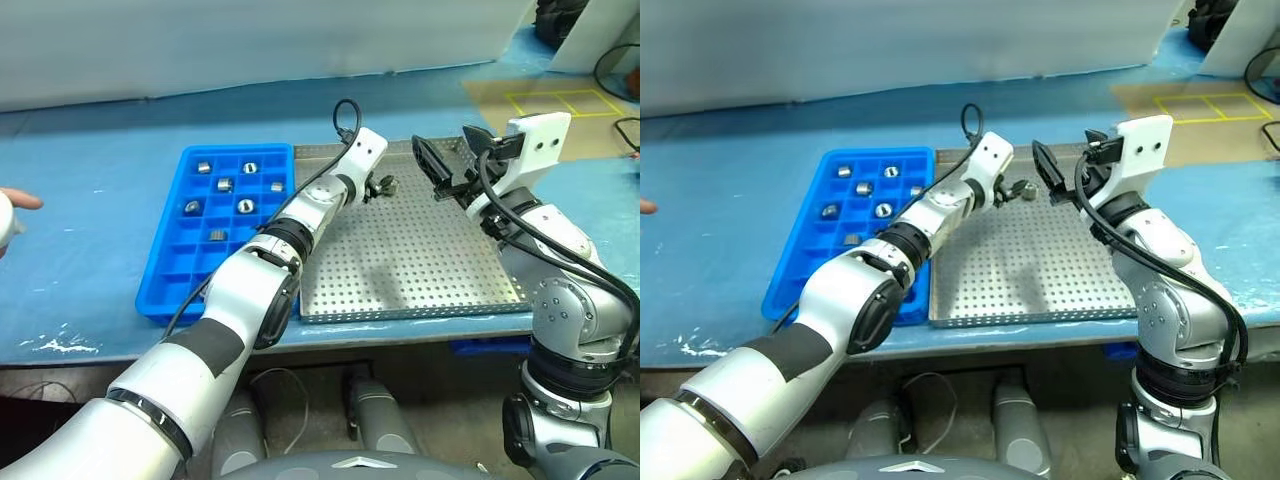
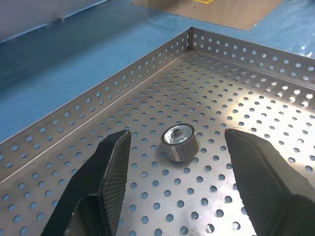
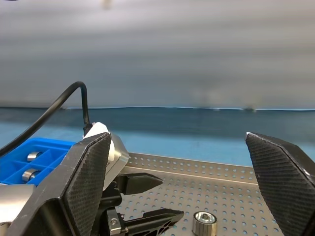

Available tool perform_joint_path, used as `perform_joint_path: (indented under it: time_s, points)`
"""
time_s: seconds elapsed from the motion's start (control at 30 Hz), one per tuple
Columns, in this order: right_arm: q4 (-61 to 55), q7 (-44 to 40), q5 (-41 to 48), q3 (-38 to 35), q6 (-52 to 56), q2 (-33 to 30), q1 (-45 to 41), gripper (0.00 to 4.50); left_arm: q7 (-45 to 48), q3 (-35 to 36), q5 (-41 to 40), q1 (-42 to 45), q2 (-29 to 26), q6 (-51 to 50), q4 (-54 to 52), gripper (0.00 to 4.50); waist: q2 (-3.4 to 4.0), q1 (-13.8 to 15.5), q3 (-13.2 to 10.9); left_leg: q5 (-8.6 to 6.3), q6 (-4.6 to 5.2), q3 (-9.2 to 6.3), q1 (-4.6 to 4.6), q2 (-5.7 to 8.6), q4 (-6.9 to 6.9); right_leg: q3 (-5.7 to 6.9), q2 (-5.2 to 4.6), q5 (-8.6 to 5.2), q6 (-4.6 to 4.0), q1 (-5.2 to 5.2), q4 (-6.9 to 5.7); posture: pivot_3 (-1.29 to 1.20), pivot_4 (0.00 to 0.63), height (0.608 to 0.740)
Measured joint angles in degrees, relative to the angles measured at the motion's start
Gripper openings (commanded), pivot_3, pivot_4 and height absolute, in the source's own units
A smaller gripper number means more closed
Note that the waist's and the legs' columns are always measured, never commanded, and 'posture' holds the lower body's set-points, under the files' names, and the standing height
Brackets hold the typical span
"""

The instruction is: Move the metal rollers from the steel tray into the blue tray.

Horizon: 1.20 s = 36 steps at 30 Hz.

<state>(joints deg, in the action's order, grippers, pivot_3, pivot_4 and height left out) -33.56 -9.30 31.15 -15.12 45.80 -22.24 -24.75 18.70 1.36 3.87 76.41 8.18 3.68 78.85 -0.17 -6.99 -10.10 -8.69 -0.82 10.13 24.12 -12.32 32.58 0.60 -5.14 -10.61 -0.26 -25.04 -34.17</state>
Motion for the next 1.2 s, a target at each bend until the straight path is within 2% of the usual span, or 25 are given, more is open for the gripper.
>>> perform_joint_path:
  time_s: [0.17,0.23,0.37,0.5,0.67,0.77,0.87,1.0,1.2]
  points:
    - [-0.5,0.8,0.5,0.0,0.5,0.1,0.9,4.5,4.7,2.4,-0.5,0.0,-1.1,0.0,0.0,3.21,0.02,-1.8,0.0,-0.18,0.32,0.0,0.27,0.24,0.0,0.21,-0.21,0.14,0.13,0.06,0.5,-0.69,0.15,0.74]
    - [-0.4,0.7,0.5,0.2,0.4,0.2,0.9,4.5,9.7,3.0,-1.0,0.0,-2.5,0.4,-0.2,3.21,0.02,-2.3,0.0,-0.24,0.47,0.0,0.34,0.32,0.03,0.21,-0.29,0.32,-0.17,0.05,0.55,-0.67,0.15,0.74]
    - [3.9,0.4,-0.6,1.8,-1.3,0.7,0.2,4.5,23.1,3.7,-2.3,-0.1,-9.3,2.1,-1.5,3.21,0.03,-3.4,0.0,-0.26,0.54,-0.01,0.39,0.3,0.04,0.29,-0.31,0.36,-0.23,0.03,0.6,-0.59,0.15,0.74]
    - [16.3,0.3,-5.7,5.2,-6.5,2.0,-6.1,4.5,38.7,3.4,-2.9,-2.0,-18.7,3.7,-5.5,3.21,0.05,-3.4,0.0,-0.25,0.47,-0.02,0.35,0.22,0.04,0.38,-0.31,0.39,-0.29,0.03,0.51,-0.51,0.15,0.74]
    - [36.2,0.3,-11.5,7.0,-15.2,4.6,-16.4,4.5,54.9,1.6,-4.6,-8.9,-24.8,2.5,-14.0,3.21,0.07,-2.0,0.0,-0.2,0.53,-0.03,0.44,0.35,-0.01,0.52,-0.71,0.42,-0.34,0.07,0.47,-0.41,0.15,0.74]
    - [51.8,0.2,-14.4,7.1,-22.0,6.0,-23.6,4.5,62.7,0.7,-8.5,-14.8,-26.8,-5.2,-25.0,3.21,0.07,-0.5,0.0,-0.1,0.7,-0.02,0.56,0.35,0.01,0.5,-0.87,0.42,-0.38,0.01,0.37,-0.37,0.15,0.74]
    - [70.7,0.3,-18.1,7.1,-30.3,6.7,-31.5,4.5,63.7,0.6,-12.3,-19.1,-28.4,-13.2,-38.0,3.21,0.1,1.5,-0.1,-0.03,0.77,-0.02,0.65,0.32,0.04,0.52,-0.93,0.4,-0.41,-0.03,0.27,-0.32,0.15,0.74]
    - [92.6,2.7,-21.7,7.1,-38.5,7.2,-40.0,4.5,59.7,0.4,-14.7,-21.9,-27.8,-17.5,-48.7,3.21,0.16,4.2,-0.1,-0.03,0.76,-0.01,0.65,0.41,0.1,0.51,-1.04,0.39,-0.43,0.0,0.2,-0.29,0.15,0.74]
    - [105.8,7.2,-24.5,6.6,-44.5,6.3,-42.1,4.5,58.5,-2.1,-18.3,-28.6,-30.0,-24.3,-60.2,3.21,0.18,6.4,-0.1,-0.05,0.64,0.02,0.65,0.41,0.2,0.47,-1.03,0.38,-0.46,-0.12,-0.1,-0.27,0.15,0.74]
